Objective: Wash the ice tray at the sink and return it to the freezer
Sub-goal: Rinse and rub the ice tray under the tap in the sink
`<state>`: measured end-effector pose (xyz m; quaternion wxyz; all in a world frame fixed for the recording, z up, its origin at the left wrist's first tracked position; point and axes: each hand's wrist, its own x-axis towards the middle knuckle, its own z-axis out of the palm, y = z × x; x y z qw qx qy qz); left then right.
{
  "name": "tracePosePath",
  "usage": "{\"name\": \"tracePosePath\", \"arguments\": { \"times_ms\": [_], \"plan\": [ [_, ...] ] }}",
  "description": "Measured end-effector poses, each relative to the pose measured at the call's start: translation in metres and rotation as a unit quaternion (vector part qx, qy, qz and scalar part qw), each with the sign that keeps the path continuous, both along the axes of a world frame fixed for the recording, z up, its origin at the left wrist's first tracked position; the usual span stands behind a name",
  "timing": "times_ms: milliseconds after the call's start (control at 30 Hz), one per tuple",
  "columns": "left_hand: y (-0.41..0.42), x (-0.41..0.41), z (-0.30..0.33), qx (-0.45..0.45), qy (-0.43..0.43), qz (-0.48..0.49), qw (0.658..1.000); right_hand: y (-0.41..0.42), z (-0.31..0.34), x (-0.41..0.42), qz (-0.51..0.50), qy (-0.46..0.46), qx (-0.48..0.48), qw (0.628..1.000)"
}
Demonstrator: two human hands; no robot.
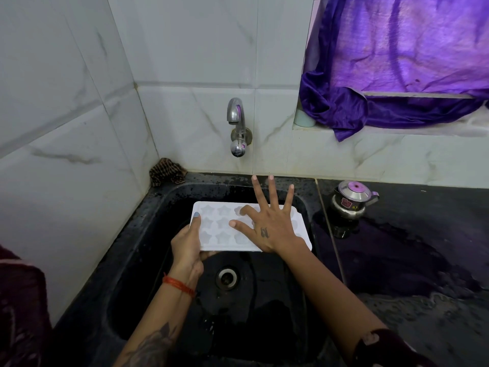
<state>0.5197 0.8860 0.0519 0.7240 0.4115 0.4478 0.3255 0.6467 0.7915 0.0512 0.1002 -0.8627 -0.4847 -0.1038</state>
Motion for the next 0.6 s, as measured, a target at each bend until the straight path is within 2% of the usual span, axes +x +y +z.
{"name": "tracePosePath", "arguments": {
  "times_ms": [333,600],
  "plan": [
    [0.0005,-0.0002,0.0019,0.002,-0.002,0.002,1.000,0.0011,0.0054,-0.0024,0.014,0.084,-0.010,0.996],
    [0.0015,-0.0011,0.0008,-0.002,-0.002,0.002,1.000,-0.0022,0.0053,-0.0008,0.013,0.043,-0.004,0.999]
  ]
}}
